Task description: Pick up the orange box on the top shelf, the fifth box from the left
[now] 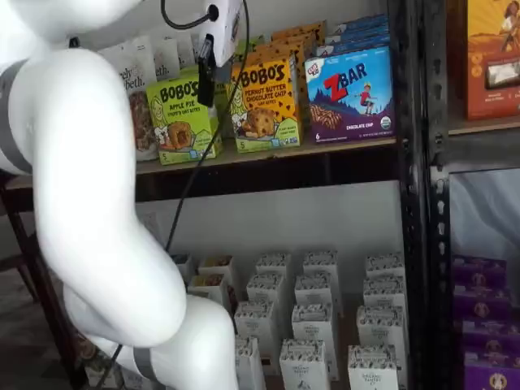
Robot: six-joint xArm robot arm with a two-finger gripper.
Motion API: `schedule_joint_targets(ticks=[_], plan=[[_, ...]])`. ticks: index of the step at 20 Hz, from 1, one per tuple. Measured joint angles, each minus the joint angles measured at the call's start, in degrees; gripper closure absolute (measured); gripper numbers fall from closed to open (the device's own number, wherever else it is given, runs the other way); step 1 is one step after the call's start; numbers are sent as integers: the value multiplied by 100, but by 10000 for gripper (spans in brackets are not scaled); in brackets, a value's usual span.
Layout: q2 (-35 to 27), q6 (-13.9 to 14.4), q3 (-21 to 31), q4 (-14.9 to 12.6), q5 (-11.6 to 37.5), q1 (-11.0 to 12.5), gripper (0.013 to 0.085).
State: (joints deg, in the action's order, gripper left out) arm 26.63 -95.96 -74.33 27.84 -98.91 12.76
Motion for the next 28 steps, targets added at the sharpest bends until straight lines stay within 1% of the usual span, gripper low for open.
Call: schedule_joint_targets(ticks=[3, 5, 7, 17, 21, 28], plan=[[97, -47, 117, 355, 344, 140, 130], [254, -72, 314, 562, 810, 192, 130], [337, -94, 418, 651, 1155, 213, 130], [355, -298, 604, 561, 2073, 243, 130], [205, -390, 502, 550, 2169, 298, 130], [-72, -554, 326, 353, 2312, 344, 130]])
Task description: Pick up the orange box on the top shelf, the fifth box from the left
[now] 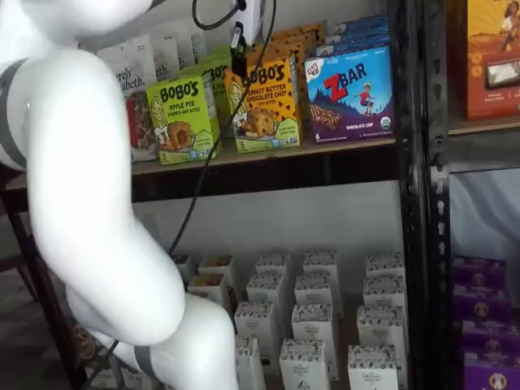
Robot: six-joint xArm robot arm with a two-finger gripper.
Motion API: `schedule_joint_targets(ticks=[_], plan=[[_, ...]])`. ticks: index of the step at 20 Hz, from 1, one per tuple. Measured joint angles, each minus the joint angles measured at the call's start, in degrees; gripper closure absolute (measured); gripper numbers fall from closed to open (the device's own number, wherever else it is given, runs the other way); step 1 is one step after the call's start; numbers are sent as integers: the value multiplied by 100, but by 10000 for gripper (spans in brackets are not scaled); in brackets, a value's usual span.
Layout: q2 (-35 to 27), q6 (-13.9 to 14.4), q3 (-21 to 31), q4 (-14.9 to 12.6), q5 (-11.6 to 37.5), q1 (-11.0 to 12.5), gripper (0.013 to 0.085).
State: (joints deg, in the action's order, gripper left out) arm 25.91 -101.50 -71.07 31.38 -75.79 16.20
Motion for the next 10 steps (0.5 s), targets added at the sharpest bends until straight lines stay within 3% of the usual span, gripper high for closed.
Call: schedule_joint_targets(ticks=[10], plan=[[-312, -54, -228, -33, 19, 2, 130]])
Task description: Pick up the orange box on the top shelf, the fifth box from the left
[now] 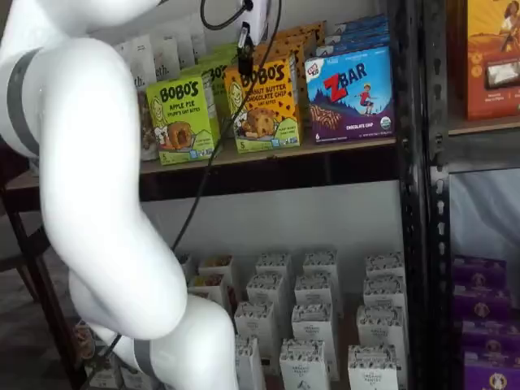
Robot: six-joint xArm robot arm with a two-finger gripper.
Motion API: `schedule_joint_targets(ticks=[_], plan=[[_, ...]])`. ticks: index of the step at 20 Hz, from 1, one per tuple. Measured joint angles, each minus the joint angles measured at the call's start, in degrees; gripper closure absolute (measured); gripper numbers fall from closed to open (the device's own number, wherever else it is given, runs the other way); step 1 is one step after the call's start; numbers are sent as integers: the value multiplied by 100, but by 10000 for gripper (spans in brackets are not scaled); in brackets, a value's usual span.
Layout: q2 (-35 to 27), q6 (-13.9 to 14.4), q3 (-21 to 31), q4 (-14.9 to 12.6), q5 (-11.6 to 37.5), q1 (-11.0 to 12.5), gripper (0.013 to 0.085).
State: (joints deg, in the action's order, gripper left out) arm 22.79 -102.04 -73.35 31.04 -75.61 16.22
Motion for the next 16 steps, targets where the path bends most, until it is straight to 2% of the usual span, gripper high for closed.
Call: schedule_joint_targets(ticks=[3, 6, 16], plan=[[-67, 18, -83, -11, -54, -6, 130], [-154, 44, -209, -160, -112, -46, 130], [-477, 87, -605, -796, -292, -185, 130]])
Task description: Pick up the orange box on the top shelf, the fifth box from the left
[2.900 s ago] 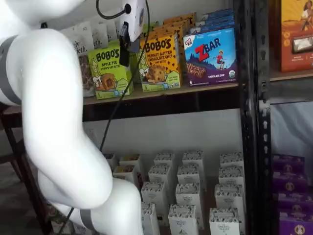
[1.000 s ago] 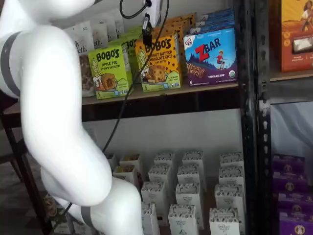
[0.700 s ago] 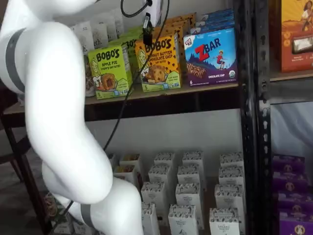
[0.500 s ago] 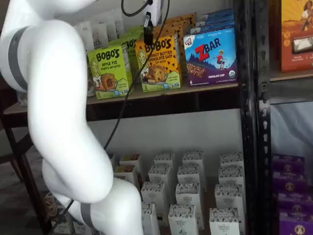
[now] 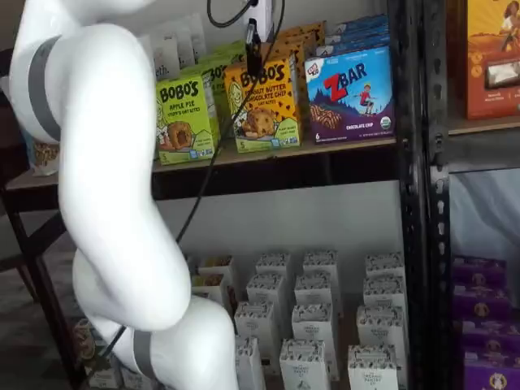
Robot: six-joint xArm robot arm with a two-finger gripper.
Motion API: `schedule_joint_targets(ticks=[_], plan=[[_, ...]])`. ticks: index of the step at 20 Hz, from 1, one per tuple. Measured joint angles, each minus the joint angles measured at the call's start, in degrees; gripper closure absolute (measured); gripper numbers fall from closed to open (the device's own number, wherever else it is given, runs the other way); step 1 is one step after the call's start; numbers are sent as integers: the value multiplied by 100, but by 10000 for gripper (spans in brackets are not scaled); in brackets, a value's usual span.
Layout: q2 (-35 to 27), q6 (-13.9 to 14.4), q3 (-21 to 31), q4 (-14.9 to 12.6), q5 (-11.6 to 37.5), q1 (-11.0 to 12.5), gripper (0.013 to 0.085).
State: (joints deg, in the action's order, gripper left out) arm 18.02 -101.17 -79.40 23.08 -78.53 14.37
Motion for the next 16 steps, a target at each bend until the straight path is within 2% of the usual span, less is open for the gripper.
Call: schedule_joint_targets(ticks=[16], plan=[[-640, 54, -838, -1138, -915, -175, 130]])
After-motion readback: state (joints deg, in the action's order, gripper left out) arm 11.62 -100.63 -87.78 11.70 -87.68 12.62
